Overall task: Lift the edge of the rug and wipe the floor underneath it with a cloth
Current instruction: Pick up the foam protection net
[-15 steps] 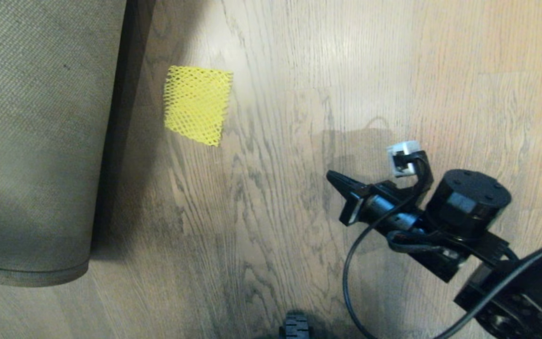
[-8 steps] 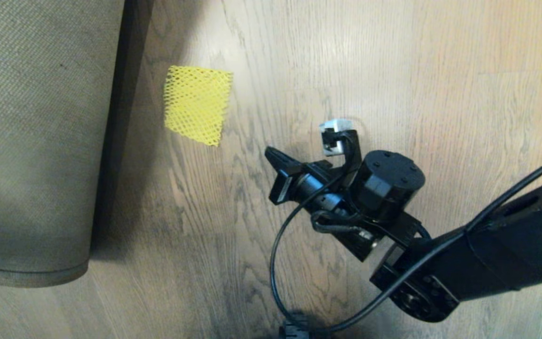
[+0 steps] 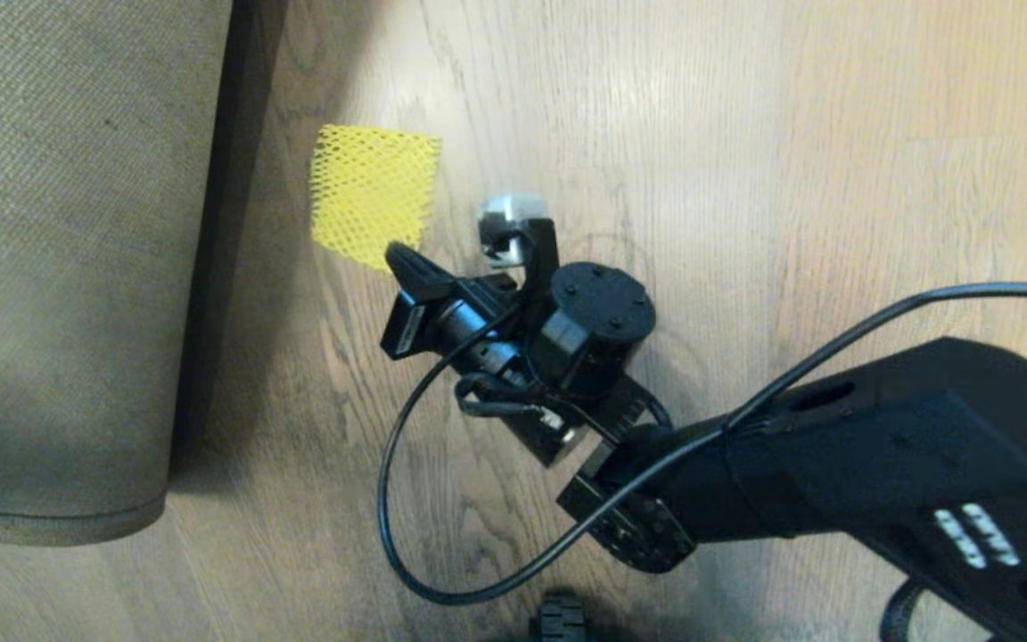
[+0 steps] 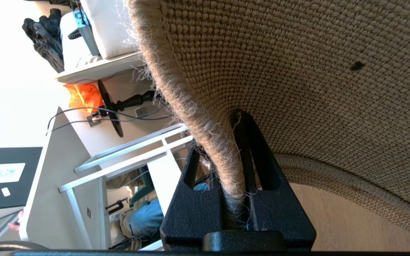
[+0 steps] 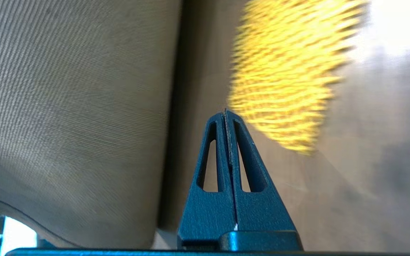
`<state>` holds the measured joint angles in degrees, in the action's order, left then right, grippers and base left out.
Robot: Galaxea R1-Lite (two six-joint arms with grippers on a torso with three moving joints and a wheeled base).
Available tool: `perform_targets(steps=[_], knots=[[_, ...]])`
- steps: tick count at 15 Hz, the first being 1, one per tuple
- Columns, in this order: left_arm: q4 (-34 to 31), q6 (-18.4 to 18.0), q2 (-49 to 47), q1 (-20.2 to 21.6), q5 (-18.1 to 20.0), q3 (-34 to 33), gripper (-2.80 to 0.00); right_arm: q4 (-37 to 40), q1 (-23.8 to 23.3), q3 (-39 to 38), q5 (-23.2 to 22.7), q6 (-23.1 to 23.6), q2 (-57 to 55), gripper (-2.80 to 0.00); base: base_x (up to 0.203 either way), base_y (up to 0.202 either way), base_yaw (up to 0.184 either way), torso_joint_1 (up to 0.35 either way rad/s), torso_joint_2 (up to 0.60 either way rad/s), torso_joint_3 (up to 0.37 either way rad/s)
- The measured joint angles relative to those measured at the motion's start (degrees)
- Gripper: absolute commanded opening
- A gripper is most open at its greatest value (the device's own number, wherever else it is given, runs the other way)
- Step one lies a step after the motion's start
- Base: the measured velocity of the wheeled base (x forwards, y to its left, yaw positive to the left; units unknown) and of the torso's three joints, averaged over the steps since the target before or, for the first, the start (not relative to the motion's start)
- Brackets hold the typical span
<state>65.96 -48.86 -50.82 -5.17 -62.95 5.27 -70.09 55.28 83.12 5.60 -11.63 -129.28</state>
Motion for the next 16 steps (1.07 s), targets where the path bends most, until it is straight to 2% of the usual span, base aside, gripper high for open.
perform_targets(steps=[7,16], knots=[[0.0,-0.02,0.07,0.11,-0.06,-0.32,-2.8,0.79,3.35,15.33,0.16,0.7,-13.0,-2.8,0.0,0.0,0.0,0.0,0.0,0.0],[0.0,-0.01,0.85,0.13,-0.05,-1.3,-2.8,1.81,2.66,22.15,1.34,2.12,-18.95,-2.8,0.0,0.0,0.0,0.0,0.0,0.0]])
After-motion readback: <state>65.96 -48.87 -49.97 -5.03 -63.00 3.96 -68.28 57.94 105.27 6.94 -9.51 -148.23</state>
